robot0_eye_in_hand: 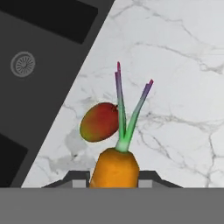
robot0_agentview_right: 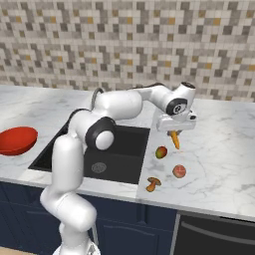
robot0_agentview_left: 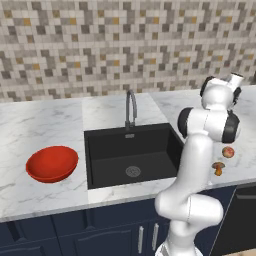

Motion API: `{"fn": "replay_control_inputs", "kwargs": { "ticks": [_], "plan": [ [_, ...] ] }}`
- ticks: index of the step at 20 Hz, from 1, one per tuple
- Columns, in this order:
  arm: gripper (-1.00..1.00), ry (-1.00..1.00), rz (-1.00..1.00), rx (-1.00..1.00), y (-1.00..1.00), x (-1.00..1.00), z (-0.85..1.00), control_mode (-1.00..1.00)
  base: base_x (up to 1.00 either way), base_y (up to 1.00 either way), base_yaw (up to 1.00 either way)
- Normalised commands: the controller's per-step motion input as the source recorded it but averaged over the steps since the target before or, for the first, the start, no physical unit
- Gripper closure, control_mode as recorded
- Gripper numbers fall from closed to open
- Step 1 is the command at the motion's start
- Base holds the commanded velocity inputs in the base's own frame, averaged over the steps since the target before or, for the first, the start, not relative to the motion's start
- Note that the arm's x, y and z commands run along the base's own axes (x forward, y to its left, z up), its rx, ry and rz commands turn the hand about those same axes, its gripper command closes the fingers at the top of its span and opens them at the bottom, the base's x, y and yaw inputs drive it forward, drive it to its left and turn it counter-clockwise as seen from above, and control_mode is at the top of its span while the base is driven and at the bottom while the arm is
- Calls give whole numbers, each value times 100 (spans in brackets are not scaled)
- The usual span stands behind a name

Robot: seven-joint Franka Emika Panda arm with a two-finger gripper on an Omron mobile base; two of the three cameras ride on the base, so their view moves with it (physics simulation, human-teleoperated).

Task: There is a mixed pile of frozen fruits and vegetables on the counter. Locate all the frozen vegetables and place the items in a bowl on the counter. Take all the frozen fruits and defrost them in a running sink.

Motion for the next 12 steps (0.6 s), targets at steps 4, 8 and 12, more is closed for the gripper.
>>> {"fn": "replay_control_inputs", "kwargs": {
  "ticks": [4, 8, 12],
  "plan": [
    [100, -2, 7, 0, 66, -62, 22, -100, 0, 0, 0],
    [100, 0, 12, -3, 89, -53, 0, -100, 0, 0, 0],
    [100, 0, 14, -10, 95, -50, 3, -100, 0, 0, 0]
  ]
}}
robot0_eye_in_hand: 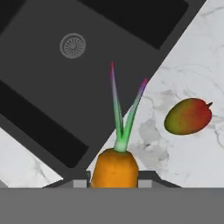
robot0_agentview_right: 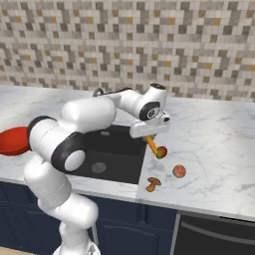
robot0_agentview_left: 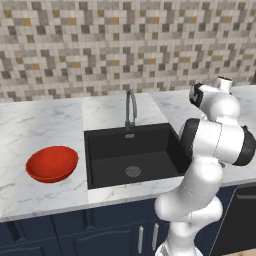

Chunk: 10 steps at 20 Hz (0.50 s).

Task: There is a mixed pile of frozen fruits and vegetables on the counter. Locate all the frozen vegetables and place the items in a bowl on the counter. Take all the frozen fruits and defrost them in a running sink.

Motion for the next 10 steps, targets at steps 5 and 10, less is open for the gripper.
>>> {"fn": "replay_control_inputs", "kwargs": {
  "ticks": [5, 10],
  "plan": [
    [100, 0, 17, -10, 100, -56, 1, -100, 0, 0, 0],
    [100, 0, 14, -6, 100, -44, 9, -100, 0, 0, 0]
  ]
}}
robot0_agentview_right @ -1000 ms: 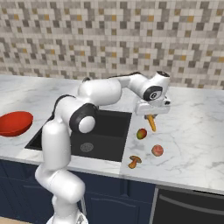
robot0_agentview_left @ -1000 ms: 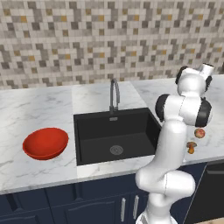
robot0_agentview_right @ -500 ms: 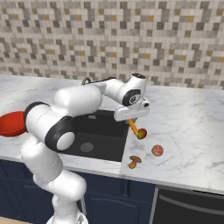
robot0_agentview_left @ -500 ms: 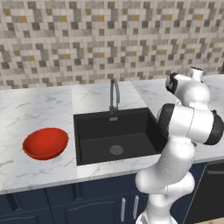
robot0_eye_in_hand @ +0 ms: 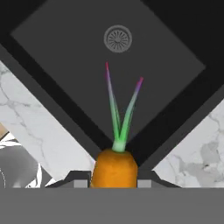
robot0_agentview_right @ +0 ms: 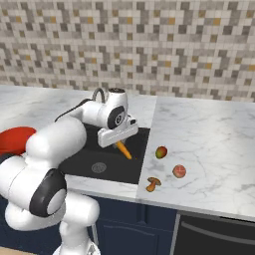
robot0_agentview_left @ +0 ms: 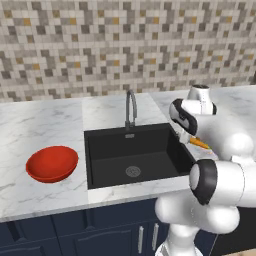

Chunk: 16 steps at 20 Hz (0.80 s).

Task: There is a mixed pile of frozen fruits and vegetables on the counter. Locate all the frozen vegetables and place the items in a bowl on the counter. Take all the frozen fruits and defrost them in a running sink.

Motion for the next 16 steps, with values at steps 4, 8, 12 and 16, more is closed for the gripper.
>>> {"fn": "replay_control_inputs", "kwargs": {
  "ticks": [4, 8, 12, 16],
  "plan": [
    [100, 0, 8, 0, 100, -30, 19, -100, 0, 0, 0],
    [100, 0, 9, 0, 99, -13, 15, -100, 0, 0, 0],
    [100, 0, 8, 0, 100, -2, 1, -100, 0, 0, 0],
    [100, 0, 4, 0, 87, 0, 8, -100, 0, 0, 0]
  ]
}}
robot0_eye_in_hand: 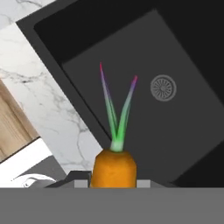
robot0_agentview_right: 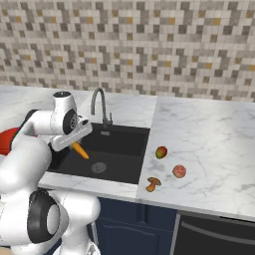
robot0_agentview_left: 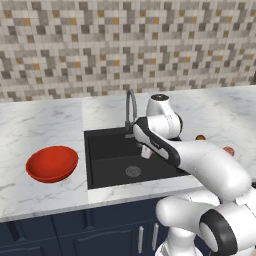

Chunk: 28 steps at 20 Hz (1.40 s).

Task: There is a mixed pile of frozen fruits and vegetables on the counter. Locate all the frozen vegetables and place the items in a bowl on the counter. Take all the frozen fruits and defrost them in a running sink.

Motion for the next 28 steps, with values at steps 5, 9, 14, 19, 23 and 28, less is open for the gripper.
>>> {"fn": "replay_control_inputs", "kwargs": {
  "ticks": [5, 9, 14, 19, 23, 28],
  "plan": [
    [100, 0, 3, 0, 82, 1, 13, -100, 0, 0, 0],
    [100, 0, 2, 0, 75, 3, 16, -100, 0, 0, 0],
    [100, 0, 1, 1, 65, 12, 16, -100, 0, 0, 0],
    [100, 0, 0, 0, 65, 13, 14, -100, 0, 0, 0],
    [100, 0, 0, 0, 57, 15, 17, -100, 0, 0, 0],
    [100, 0, 0, 0, 53, 19, 14, -100, 0, 0, 0]
  ]
}}
